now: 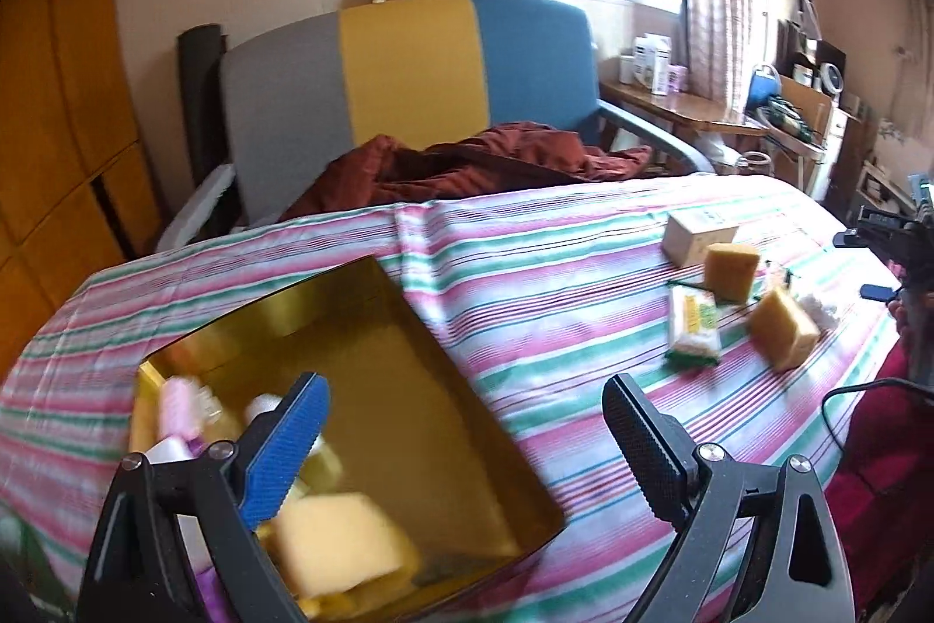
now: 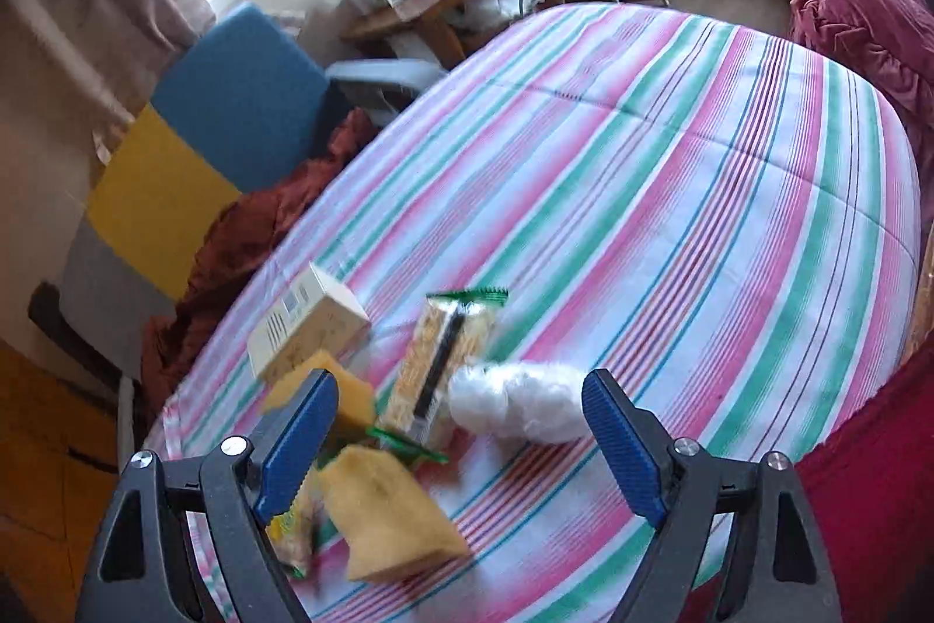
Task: Organize objects
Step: 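Grasp the WEIDAN cracker packet with the left tool while the right tool grasps a yellow sponge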
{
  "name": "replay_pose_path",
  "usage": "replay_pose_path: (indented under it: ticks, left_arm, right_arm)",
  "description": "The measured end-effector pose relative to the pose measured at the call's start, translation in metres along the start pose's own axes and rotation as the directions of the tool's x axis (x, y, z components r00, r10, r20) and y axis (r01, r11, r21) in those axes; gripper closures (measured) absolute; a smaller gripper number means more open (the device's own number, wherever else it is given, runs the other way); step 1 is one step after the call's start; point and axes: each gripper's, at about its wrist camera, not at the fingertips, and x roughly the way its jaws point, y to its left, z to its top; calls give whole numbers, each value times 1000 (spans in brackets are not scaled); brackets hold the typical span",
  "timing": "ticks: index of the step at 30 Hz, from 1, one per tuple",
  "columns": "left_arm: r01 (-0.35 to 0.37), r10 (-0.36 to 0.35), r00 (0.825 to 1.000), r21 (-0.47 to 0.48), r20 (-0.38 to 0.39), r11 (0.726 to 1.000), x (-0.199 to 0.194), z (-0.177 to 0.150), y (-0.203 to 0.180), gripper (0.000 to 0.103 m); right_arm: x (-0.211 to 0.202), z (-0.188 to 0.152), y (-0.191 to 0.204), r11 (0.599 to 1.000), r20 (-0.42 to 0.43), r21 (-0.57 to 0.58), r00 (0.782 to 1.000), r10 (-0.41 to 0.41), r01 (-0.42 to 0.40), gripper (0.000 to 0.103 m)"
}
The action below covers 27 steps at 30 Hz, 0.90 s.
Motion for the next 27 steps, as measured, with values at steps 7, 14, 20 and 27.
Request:
replay_pose_path:
  ticks: [7, 14, 20, 27]
  left_arm:
    - [142, -139, 987, 35, -86, 989, 48, 26, -58, 8]
    - [223, -197, 953, 91, -229, 971, 111, 28, -121, 8]
    - [228, -174, 945, 175, -278, 958, 157, 30, -160, 8]
    - [238, -175, 931, 168, -320, 957, 196, 32, -177, 8]
  right_arm:
    - [5, -2, 4, 999, -35, -18, 999, 30, -30, 15]
    - [5, 1, 0, 997, -38, 4, 997, 72, -72, 15]
    - [7, 2, 1, 996, -46, 4, 995, 93, -93, 15]
    - [10, 2, 3, 995, -61, -3, 993, 98, -98, 15]
